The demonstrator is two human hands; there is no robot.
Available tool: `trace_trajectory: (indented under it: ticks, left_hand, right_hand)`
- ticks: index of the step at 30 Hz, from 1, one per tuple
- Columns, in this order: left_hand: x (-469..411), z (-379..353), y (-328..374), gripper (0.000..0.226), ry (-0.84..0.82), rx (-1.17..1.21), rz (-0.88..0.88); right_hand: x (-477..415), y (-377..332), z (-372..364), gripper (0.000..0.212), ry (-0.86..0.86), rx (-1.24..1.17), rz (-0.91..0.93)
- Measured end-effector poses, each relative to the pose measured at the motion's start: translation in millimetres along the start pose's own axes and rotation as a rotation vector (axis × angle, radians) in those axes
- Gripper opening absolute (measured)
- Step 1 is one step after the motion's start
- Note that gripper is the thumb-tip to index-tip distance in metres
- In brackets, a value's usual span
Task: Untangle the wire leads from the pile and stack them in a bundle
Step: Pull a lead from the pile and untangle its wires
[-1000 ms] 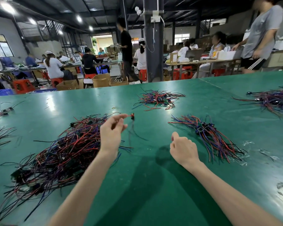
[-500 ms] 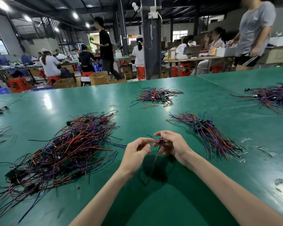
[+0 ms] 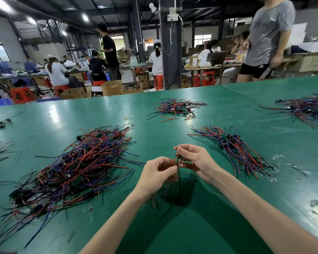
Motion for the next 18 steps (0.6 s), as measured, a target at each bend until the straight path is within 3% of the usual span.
trace_trajectory:
  ticks: [5,11,18]
  left_hand:
    - [-0.4,5.7,-1.0,0.016,0.039,0.033,0.013]
    - [-1.1,13.0,-1.1,0.028,0.095,-0.005,0.034]
    - [-0.6,22.9,0.2,0.018,0.172,-0.064,0.012]
  right_hand:
    - [-1.7,2.4,2.2,0.015,-0.007,0.07,-0.022]
    - [-1.0,5.7,-3.1,0.022,-0.067,0.341,-0.004]
    - [-5.2,0.0,7.9,0.016,0.066,0.639,0.104]
Point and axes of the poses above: each hand's wrist, its own x-axis away from the middle knuckle, its own z-axis out of the back of the hand, y = z × x, the point moved 7 cm from there along -x, towards the middle knuckle, and after that the axes turned 9 degrees about -y, right-handed, at the moved point
